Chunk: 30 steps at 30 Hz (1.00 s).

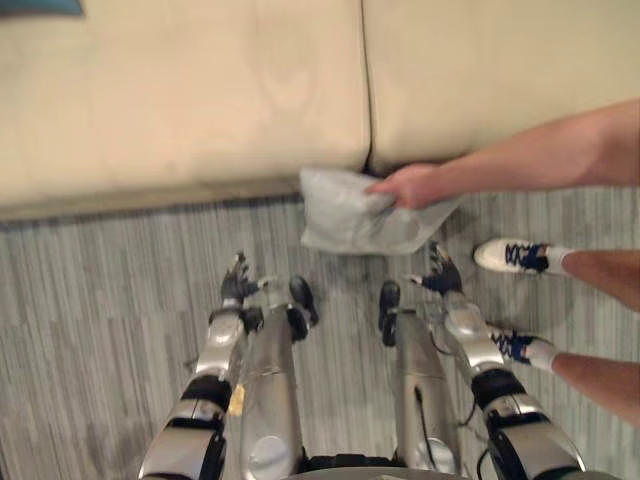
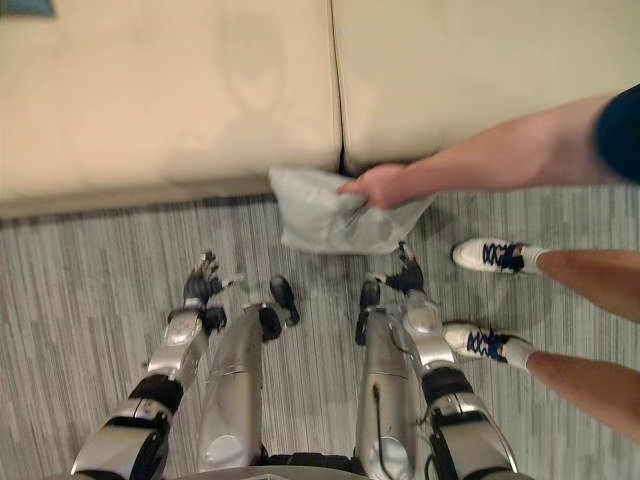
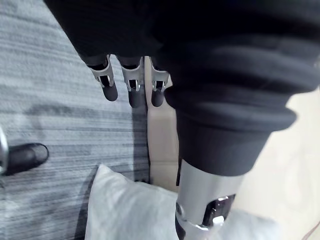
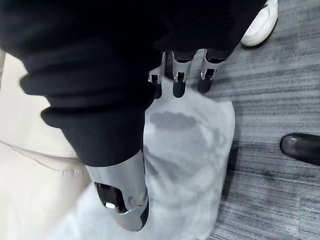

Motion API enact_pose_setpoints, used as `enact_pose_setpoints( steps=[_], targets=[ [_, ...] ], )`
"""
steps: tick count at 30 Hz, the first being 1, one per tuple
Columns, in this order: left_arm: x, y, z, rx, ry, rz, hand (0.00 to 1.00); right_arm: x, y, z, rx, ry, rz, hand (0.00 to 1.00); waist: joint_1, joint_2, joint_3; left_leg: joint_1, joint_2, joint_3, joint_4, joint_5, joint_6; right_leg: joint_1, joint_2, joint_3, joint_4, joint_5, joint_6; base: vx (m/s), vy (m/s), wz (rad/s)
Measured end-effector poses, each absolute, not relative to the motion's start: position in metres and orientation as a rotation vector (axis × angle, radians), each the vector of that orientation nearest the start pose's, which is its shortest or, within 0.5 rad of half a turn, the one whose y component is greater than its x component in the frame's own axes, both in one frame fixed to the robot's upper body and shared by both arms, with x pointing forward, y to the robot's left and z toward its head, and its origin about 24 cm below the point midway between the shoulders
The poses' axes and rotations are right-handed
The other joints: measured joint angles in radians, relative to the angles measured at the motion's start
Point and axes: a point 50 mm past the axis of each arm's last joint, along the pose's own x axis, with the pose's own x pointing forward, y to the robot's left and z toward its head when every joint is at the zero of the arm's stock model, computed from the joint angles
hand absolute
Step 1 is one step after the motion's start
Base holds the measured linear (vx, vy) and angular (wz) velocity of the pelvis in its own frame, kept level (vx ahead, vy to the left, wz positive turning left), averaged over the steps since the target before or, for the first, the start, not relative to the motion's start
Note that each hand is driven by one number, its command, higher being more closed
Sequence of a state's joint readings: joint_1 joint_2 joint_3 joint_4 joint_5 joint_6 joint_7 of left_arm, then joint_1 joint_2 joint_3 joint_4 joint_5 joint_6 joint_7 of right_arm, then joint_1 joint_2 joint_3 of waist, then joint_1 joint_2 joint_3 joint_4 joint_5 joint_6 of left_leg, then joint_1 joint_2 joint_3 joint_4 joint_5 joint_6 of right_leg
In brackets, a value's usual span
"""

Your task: Pick up cushions and gather them together orderly.

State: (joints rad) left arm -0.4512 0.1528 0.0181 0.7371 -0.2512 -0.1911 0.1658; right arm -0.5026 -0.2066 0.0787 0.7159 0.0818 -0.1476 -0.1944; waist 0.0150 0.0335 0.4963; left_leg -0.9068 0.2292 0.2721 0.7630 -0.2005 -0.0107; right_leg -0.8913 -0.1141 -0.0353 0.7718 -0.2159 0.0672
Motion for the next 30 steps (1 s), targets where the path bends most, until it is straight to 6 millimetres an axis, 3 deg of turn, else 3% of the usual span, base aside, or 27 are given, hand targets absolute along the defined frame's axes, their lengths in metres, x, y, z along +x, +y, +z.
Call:
enact_pose_setpoints(
  steps=[2,3,5,7,14,16,20,21,23,24,27,30],
  targets=[
    [0.348,0.171,0.058,-0.145,-0.025,0.191,0.0,0.362,-0.16,0.087,-0.165,-0.093,-0.103,0.0,0.001,0.001,0.037,-0.098,0.012,-0.005,0.057,-0.004,0.006,-0.101,0.0,0.001,0.062,-0.006,-0.006,-0.06,-0.009,-0.01],
    [0.352,0.168,0.067,-0.156,-0.054,0.185,0.0,0.368,-0.156,0.102,-0.157,-0.137,-0.109,0.0,0.001,0.002,0.038,-0.131,0.014,-0.008,0.07,-0.004,0.007,-0.134,0.0,0.001,0.078,-0.007,-0.006,-0.06,-0.009,0.01],
    [0.359,0.162,0.083,-0.177,-0.1,0.18,0.0,0.375,-0.166,0.124,-0.109,-0.197,-0.191,0.0,0.001,0.002,0.051,-0.189,0.017,-0.02,0.106,-0.006,0.009,-0.19,0.0,0.001,0.121,-0.018,-0.006,-0.04,-0.014,0.06],
    [0.359,0.158,0.084,-0.194,-0.103,0.178,0.0,0.376,-0.174,0.131,-0.131,-0.218,-0.207,0.0,0.001,0.002,0.051,-0.2,0.022,-0.021,0.118,-0.007,0.011,-0.203,0.002,0.002,0.134,-0.018,-0.007,-0.02,-0.013,-0.04],
    [0.351,0.151,0.089,-0.233,-0.148,0.175,0.0,0.366,-0.155,0.125,-0.097,-0.241,-0.152,0.0,0.002,0.002,0.05,-0.175,0.038,-0.011,0.103,-0.004,0.007,-0.192,0.013,0.004,0.127,-0.016,-0.018,-0.04,-0.041,-0.04],
    [0.346,0.151,0.082,-0.236,-0.133,0.178,0.0,0.361,-0.152,0.115,-0.09,-0.216,-0.14,0.0,0.004,0.001,0.05,-0.143,0.042,-0.01,0.09,0.003,0.0,-0.158,0.019,0.001,0.109,-0.011,-0.024,0.02,-0.039,-0.07],
    [0.318,0.152,0.046,-0.193,-0.046,0.166,0.0,0.328,-0.16,0.075,-0.061,-0.143,-0.141,0.0,0.004,-0.001,0.041,0.062,0.034,0.01,0.005,0.002,-0.002,0.048,0.022,-0.003,0.014,-0.01,-0.024,0.09,-0.048,-0.04],
    [0.302,0.155,0.026,-0.182,0.017,0.167,0.0,0.31,-0.165,0.053,-0.057,-0.089,-0.141,0.0,0.004,-0.005,-0.004,0.133,0.029,0.023,-0.035,0.002,-0.003,0.116,0.022,-0.003,-0.03,-0.009,-0.023,0.12,-0.026,-0.05],
    [0.289,0.158,0.01,-0.17,0.071,0.175,0.0,0.294,-0.169,0.036,-0.055,-0.037,-0.152,0.0,0.004,-0.007,-0.047,0.18,0.025,0.03,-0.063,0.002,-0.006,0.164,0.023,-0.004,-0.061,-0.008,-0.022,0.15,-0.016,-0.01],
    [0.274,0.163,-0.008,-0.155,0.129,0.177,0.0,0.276,-0.176,0.016,-0.048,0.026,-0.163,0.0,0.002,-0.01,-0.076,0.262,0.014,0.034,-0.108,0.004,-0.012,0.247,0.021,-0.007,-0.103,-0.008,-0.022,0.14,-0.009,0.03],
    [0.247,0.172,-0.032,-0.11,0.223,0.175,0.0,0.243,-0.187,-0.015,-0.051,0.15,-0.174,0.0,0.001,-0.018,-0.129,0.385,-0.001,0.044,-0.188,0.014,-0.029,0.369,0.021,-0.012,-0.179,-0.005,-0.017,0.15,-0.01,0.01],
    [0.208,0.192,-0.067,-0.041,0.383,0.185,0.0,0.198,-0.197,-0.057,-0.062,0.343,-0.177,0.0,-0.006,-0.037,-0.208,0.527,-0.027,0.052,-0.297,0.033,-0.058,0.504,0.018,-0.018,-0.271,0.0,-0.014,0.2,-0.031,0.03]
  ],
)
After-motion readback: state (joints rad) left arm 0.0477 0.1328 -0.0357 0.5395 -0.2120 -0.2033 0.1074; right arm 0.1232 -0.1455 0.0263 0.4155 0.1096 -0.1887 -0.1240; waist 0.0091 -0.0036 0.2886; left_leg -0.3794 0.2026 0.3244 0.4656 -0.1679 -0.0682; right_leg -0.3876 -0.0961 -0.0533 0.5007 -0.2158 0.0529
